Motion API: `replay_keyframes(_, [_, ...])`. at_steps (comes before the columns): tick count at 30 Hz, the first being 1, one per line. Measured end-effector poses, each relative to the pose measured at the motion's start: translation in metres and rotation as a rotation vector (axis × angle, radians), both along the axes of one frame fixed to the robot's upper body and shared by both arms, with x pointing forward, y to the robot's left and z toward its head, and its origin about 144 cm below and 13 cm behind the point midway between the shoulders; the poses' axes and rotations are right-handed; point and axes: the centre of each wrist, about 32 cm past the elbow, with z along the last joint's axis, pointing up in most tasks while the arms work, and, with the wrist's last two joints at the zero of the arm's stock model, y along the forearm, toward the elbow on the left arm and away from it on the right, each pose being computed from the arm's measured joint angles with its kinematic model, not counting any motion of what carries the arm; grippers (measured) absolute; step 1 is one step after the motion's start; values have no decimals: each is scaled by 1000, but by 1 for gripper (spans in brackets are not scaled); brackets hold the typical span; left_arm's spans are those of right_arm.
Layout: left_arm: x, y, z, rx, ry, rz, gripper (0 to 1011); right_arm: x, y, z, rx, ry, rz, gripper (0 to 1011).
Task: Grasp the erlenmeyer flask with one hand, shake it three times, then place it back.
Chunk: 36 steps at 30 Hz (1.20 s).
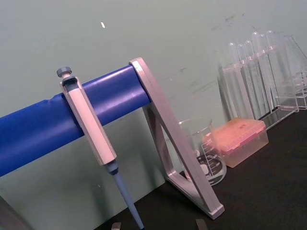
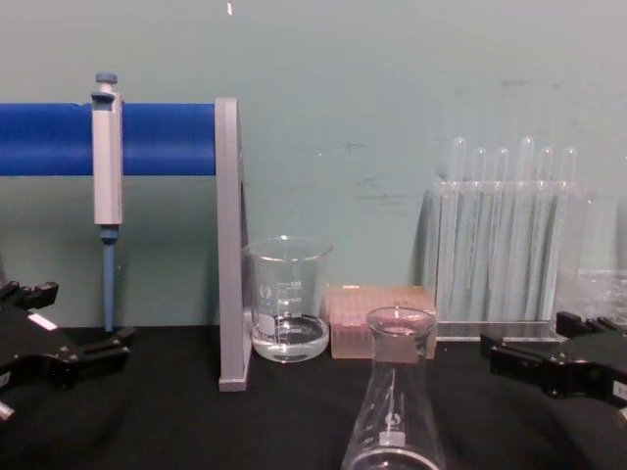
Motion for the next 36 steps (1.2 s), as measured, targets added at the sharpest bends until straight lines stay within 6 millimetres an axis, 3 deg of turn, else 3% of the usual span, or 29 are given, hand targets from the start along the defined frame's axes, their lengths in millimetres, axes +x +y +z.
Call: replay_keyframes(36, [0, 0, 0, 0, 0, 0, 1001, 0, 0, 0, 0, 0, 0, 1000])
